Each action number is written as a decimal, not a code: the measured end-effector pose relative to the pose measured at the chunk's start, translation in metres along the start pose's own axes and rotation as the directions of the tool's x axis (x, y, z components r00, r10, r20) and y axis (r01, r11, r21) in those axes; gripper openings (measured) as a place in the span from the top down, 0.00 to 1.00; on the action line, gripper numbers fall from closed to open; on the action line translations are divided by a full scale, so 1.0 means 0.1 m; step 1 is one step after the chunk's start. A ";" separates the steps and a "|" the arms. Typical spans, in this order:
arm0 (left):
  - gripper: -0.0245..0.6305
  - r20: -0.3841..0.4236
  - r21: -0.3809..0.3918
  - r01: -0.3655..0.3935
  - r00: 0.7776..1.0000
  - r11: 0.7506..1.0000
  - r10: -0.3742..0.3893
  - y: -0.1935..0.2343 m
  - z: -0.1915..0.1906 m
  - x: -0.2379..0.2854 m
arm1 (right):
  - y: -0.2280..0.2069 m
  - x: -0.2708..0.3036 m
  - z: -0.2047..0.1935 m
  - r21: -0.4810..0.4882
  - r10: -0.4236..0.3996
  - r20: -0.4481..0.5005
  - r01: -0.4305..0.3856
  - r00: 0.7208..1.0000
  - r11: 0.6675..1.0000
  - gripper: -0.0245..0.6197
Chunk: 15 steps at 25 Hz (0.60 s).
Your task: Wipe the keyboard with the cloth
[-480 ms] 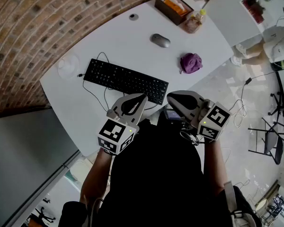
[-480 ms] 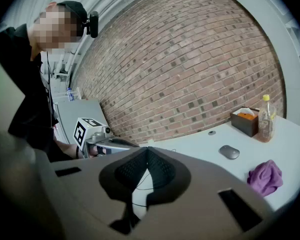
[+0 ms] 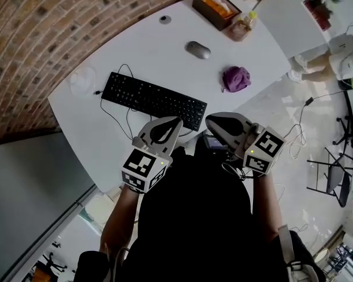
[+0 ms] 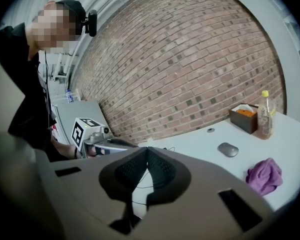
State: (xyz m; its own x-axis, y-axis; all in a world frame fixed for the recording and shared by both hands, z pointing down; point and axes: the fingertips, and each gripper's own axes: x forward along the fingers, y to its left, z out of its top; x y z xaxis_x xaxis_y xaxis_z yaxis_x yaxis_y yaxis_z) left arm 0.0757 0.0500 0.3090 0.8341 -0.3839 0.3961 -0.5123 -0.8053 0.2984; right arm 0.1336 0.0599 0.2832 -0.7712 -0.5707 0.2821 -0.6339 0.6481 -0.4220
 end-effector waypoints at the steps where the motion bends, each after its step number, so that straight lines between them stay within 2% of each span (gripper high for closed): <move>1: 0.94 -0.001 -0.001 -0.002 1.000 1.000 0.002 -0.02 0.01 0.02 | -0.03 -0.02 0.00 0.005 -0.001 0.000 0.001 1.000 1.000 0.93; 10: 0.94 0.001 -0.035 -0.064 0.998 0.997 0.064 -0.14 0.12 0.31 | -0.46 -0.29 0.09 0.003 0.003 -0.019 -0.003 1.000 1.000 0.93; 15: 0.94 0.002 -0.050 -0.107 0.994 0.993 0.108 -0.24 0.20 0.48 | -0.83 -0.47 0.08 -0.006 -0.031 -0.046 0.031 0.998 1.000 0.93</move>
State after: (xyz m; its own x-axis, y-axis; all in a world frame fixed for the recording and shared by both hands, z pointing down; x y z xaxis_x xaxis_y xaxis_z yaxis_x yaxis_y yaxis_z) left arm 0.1323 0.0421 0.3036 0.7746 -0.4691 0.4243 -0.6084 -0.7360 0.2970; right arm 0.2226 0.0286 0.2978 -0.7530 -0.5665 0.3348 -0.6577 0.6334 -0.4076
